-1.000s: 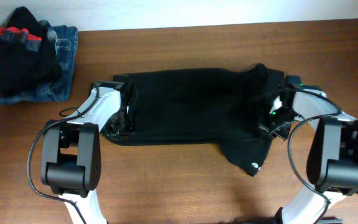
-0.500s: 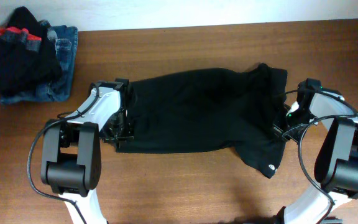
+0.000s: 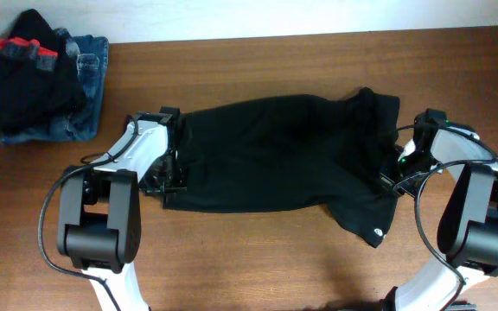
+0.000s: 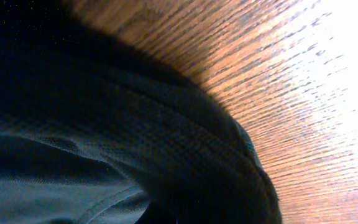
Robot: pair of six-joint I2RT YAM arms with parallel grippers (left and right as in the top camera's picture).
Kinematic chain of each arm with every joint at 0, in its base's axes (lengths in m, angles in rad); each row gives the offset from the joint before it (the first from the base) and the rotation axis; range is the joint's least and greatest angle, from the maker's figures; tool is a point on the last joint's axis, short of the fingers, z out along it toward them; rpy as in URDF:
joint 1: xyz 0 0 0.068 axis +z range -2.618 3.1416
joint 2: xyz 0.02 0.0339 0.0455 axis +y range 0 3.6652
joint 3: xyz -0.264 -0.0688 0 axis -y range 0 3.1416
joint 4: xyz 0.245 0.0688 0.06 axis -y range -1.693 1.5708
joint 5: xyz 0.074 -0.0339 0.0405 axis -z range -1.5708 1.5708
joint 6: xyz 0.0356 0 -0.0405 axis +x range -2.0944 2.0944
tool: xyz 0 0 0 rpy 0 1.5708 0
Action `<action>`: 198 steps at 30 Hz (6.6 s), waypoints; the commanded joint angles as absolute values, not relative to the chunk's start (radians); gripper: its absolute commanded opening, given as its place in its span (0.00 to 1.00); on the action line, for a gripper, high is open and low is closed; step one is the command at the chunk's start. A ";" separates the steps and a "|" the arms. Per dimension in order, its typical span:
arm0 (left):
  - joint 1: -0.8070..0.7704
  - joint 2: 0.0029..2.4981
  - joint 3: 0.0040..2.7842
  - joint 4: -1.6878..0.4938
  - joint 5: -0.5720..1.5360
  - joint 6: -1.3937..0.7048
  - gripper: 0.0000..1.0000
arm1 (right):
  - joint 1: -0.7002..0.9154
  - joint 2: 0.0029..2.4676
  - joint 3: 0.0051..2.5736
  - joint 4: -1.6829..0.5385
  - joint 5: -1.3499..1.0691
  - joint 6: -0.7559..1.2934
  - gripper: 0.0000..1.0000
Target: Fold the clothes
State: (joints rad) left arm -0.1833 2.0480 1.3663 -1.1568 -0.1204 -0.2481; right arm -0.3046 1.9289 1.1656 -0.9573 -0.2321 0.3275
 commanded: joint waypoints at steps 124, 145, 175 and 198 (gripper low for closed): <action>-0.233 1.654 1.211 -1.121 -0.134 -0.344 0.22 | -0.327 1.869 1.399 -1.233 -0.062 0.279 0.46; -0.233 1.650 1.212 -0.963 0.004 -0.344 0.92 | -0.117 1.871 1.407 -0.653 -0.437 0.545 0.76; -0.233 1.650 1.211 -0.973 0.004 -0.344 0.99 | -0.045 2.007 1.406 -0.553 -0.267 0.685 0.78; -0.233 1.650 1.211 -0.973 0.004 -0.344 0.99 | -0.046 2.066 1.406 -0.540 -0.277 0.685 0.50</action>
State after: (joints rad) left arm -0.2390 1.6642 1.1934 -0.9714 -0.0063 -0.3416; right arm -0.0433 2.0510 1.3914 -0.5449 -0.2749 0.6907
